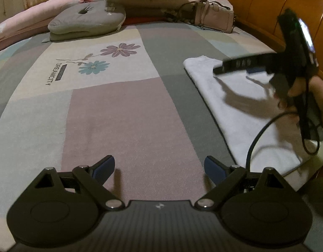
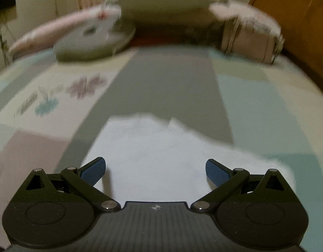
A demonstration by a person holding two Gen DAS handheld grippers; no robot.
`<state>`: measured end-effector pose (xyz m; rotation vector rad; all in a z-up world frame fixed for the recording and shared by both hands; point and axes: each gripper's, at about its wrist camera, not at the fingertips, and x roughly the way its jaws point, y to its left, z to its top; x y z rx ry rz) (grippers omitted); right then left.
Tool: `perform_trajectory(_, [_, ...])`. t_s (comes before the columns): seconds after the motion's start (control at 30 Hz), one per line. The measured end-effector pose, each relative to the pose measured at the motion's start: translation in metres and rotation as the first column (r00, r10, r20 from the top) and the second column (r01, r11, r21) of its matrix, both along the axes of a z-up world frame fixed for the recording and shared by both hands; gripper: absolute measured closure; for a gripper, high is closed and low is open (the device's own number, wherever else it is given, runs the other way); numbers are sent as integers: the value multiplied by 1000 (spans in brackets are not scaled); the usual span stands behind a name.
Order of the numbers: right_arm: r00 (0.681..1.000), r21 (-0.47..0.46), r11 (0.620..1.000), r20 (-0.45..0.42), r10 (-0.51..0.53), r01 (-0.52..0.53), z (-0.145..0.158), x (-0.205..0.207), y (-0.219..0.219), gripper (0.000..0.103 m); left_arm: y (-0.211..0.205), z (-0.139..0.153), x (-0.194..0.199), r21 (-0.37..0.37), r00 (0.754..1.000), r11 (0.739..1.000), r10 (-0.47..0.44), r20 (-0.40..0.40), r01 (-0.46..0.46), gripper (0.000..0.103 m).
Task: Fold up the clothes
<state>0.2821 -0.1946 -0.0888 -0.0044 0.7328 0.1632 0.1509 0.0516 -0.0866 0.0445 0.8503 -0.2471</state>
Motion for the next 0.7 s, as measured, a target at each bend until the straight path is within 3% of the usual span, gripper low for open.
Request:
perform_trajectory(0.07, [1000,9,1000,-9,-21,22,1,11,-2,0,-2,0,0,3,1000,1000,-3,4,3,11])
perform_trajectory(0.17, [995,-22,1000,-99,-10,8,-19,33,2,0,-3,2,-2,6,1000,1000,-6,11,6,11])
perform_trajectory(0.3, [996,-12,1000,-91,2,-4,-10,30,-13,0,1,10,-6,-13,1000,1000,-12,21,13,11])
perform_trajectory(0.47, [999,-32,999,30,23,-22,26,-34,-58,0,-2,24,-12,-138,994,985,-101,30,105,10])
perform_trajectory(0.57, [999,-42,998,26,45,-44,27,-80,-85,0,-20,27,-18,-127,988,980,-150,47,155,8])
perform_trajectory(0.7, [994,62,993,39,98,-100,21,-128,-95,0,-40,27,-19,-103,982,977,-186,39,189,8])
